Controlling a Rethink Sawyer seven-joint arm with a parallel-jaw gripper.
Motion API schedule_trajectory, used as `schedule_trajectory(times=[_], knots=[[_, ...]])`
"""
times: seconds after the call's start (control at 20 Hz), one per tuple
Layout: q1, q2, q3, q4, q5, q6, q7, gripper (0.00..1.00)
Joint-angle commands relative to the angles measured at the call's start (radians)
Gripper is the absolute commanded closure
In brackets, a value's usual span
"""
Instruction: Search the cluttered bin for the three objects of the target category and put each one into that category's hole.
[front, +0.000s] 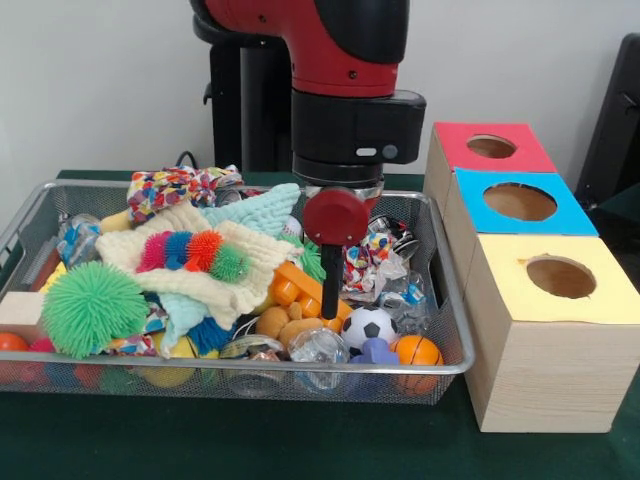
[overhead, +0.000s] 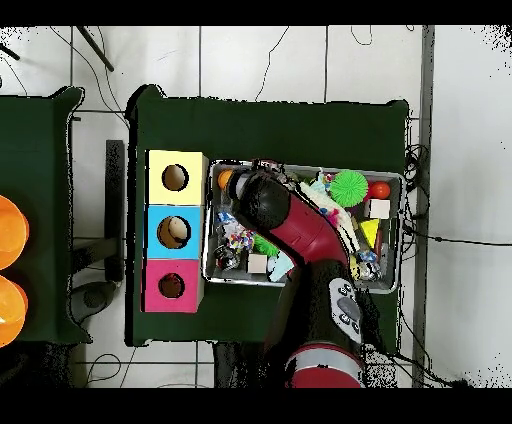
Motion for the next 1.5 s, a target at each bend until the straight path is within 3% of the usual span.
schedule_trajectory(times=[0.05, 0.35, 0.75, 0.9, 1.25, 1.5], knots=[[0.089, 0.104, -0.162, -0.260, -0.223, 0.458, -0.080, 0.00], [0.091, 0.102, -0.156, -0.244, -0.254, 0.411, -0.008, 0.00], [-0.052, 0.126, -0.054, -0.274, -0.289, 0.400, -0.073, 0.00], [-0.062, 0.184, -0.097, -0.326, -0.286, 0.372, 0.004, 0.00], [-0.067, 0.293, -0.172, -0.495, -0.281, 0.512, 0.088, 0.00], [-0.050, 0.328, -0.197, -0.521, -0.264, 0.499, 0.118, 0.00]])
